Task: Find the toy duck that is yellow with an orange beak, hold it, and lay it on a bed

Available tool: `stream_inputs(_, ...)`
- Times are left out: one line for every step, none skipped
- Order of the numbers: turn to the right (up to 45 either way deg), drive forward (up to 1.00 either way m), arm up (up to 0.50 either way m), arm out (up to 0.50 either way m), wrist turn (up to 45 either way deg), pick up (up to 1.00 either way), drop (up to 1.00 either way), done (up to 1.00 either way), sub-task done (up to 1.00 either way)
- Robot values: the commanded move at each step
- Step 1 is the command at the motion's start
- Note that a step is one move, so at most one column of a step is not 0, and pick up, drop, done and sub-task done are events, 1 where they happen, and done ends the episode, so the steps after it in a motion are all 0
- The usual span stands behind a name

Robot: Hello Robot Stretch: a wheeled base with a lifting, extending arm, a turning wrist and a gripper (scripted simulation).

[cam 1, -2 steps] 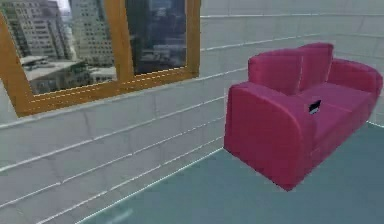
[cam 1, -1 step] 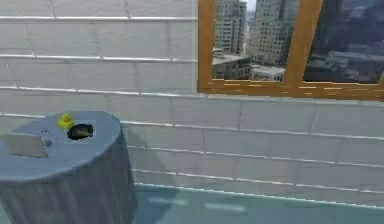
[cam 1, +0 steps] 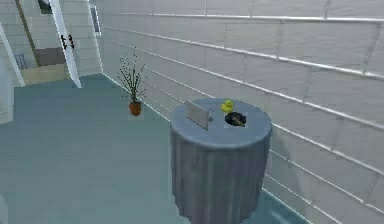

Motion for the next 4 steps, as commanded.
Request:
stream_inputs(-12.0, 0.0, 0.0, 0.0, 0.0, 0.0, 0.0, 0.0, 0.0)
stream_inputs(0.0, 0.55, 0.0, 0.0, 0.0, 0.0, 0.0, 0.0, 0.0)
stream_inputs(-45.0, 0.0, 0.0, 0.0, 0.0, 0.0, 0.0, 0.0, 0.0)
stream_inputs(45.0, 0.0, 0.0, 0.0, 0.0, 0.0, 0.0, 0.0, 0.0)
